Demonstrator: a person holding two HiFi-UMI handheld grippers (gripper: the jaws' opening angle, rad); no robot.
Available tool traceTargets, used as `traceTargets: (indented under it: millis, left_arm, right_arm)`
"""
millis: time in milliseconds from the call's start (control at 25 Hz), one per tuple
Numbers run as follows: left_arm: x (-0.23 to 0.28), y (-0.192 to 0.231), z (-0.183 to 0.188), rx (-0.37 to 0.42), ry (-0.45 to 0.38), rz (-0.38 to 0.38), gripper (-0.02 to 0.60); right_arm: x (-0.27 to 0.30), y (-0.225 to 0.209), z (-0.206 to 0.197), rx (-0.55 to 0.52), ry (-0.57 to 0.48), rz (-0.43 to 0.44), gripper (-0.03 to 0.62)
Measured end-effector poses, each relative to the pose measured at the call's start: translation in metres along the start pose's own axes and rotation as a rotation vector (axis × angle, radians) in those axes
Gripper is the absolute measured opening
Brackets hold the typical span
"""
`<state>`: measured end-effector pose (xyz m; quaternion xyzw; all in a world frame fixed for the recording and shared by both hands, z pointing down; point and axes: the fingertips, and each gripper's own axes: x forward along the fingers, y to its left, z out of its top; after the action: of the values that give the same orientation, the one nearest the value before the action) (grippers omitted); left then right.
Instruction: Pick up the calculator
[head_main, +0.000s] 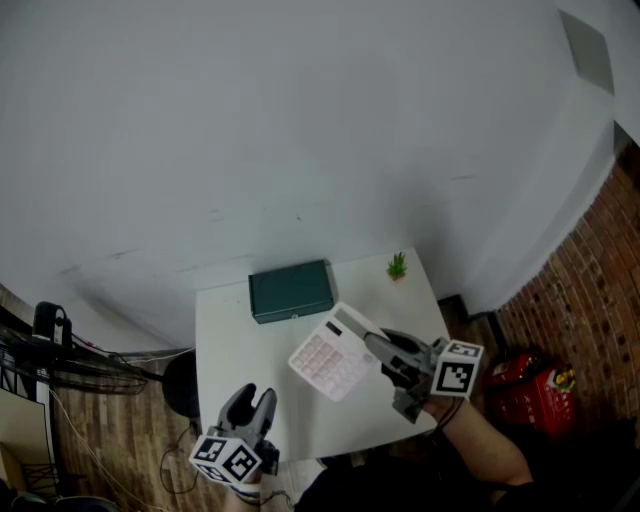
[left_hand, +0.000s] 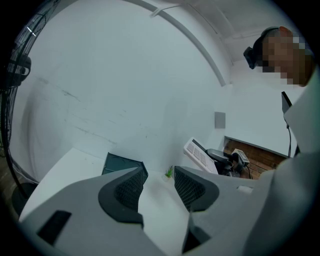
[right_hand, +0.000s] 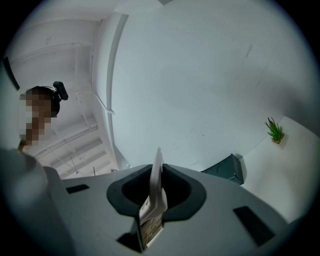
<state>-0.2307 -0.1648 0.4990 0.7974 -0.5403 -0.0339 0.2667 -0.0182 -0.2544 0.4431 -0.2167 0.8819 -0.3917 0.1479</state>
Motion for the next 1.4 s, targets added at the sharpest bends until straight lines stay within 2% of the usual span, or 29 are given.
traceTargets:
  millis: [120, 280, 440, 1160, 1320, 1400]
  left_arm:
    - [0.001, 0.000, -0.001, -0.004, 0.001, 0.002, 0.193]
    - [0.000, -0.002, -0.004, -0.006, 0.003, 0.006, 0.193]
    - [0.002, -0.002, -0.004, -0.008, 0.004, 0.007, 0.193]
    - [-0.001, -0.011, -0.012, -0.025, 0.004, 0.018, 0.193]
    - [-0.007, -0.010, -0.011, -0.025, -0.003, 0.031, 0.193]
    - [-0.010, -0.009, -0.011, -0.026, -0.006, 0.036, 0.193]
  right_arm:
    - [0.000, 0.001, 0.000, 0.002, 0.001, 0.004, 0.055]
    - [0.002, 0.009, 0.004, -0.048, 0.015, 0.023, 0.056]
    - [-0.002, 0.001, 0.000, -0.001, 0.009, 0.010, 0.057]
    - [-0.004, 0.004, -0.005, -0.004, 0.034, 0.043, 0.057]
    - [0.002, 0.016, -0.002, -0.057, 0.056, 0.068, 0.057]
    - [0.000, 0.010, -0.008, -0.023, 0.053, 0.057, 0.057]
